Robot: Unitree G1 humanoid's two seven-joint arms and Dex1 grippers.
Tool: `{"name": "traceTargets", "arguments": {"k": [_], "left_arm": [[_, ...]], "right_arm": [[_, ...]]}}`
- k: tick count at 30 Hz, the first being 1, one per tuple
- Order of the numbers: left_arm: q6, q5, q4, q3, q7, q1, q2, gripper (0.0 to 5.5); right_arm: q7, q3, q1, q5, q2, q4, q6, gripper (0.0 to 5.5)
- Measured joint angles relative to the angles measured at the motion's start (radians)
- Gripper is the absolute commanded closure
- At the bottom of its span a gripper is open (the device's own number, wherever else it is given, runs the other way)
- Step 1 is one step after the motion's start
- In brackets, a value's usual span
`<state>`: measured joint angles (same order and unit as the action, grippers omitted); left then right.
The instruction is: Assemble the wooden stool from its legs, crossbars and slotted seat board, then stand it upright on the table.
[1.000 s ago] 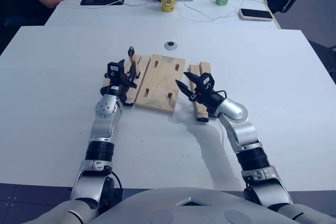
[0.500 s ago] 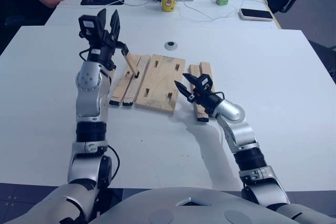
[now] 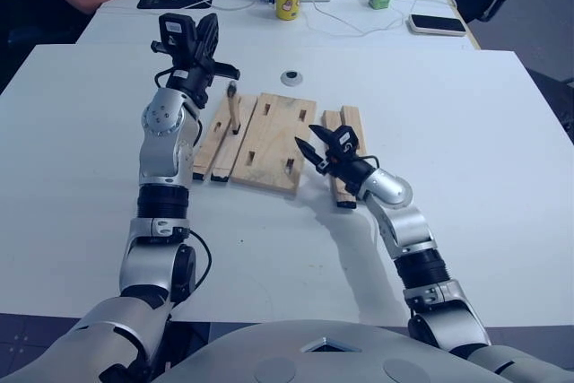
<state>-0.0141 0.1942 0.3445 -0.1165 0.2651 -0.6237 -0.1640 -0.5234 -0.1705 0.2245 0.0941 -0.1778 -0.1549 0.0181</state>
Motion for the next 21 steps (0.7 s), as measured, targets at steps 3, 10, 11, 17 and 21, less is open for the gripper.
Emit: {"name": "traceTargets", "arguments": {"k": [3,10,11,17,21], "left_arm": [[0.007,-0.001,0.021,0.0,0.007,-0.006,0.0,5.47],[0.025,0.004,0.119,-0.002,0.029,-0.078,0.006,5.47],[0.026,0.012,0.136,-0.005,0.032,-0.094,0.009,5.47],[0.06,0.022,0.26,-0.032,0.052,-0.183,0.006,5.47],[0.086,0.031,0.276,-0.053,0.06,-0.238,-0.019,5.47]], "right_arm": [[0.002,0.0,0.0,-0.003,0.001,-0.006,-0.002,3.43],[0.01,-0.003,0.0,-0.01,0.01,-0.017,-0.009,3.43],[0.01,-0.004,0.001,-0.011,0.011,-0.018,-0.009,3.43],[0.011,-0.017,0.004,-0.032,0.018,-0.025,-0.01,3.43],[0.011,-0.02,0.004,-0.039,0.02,-0.025,-0.011,3.43]]}}
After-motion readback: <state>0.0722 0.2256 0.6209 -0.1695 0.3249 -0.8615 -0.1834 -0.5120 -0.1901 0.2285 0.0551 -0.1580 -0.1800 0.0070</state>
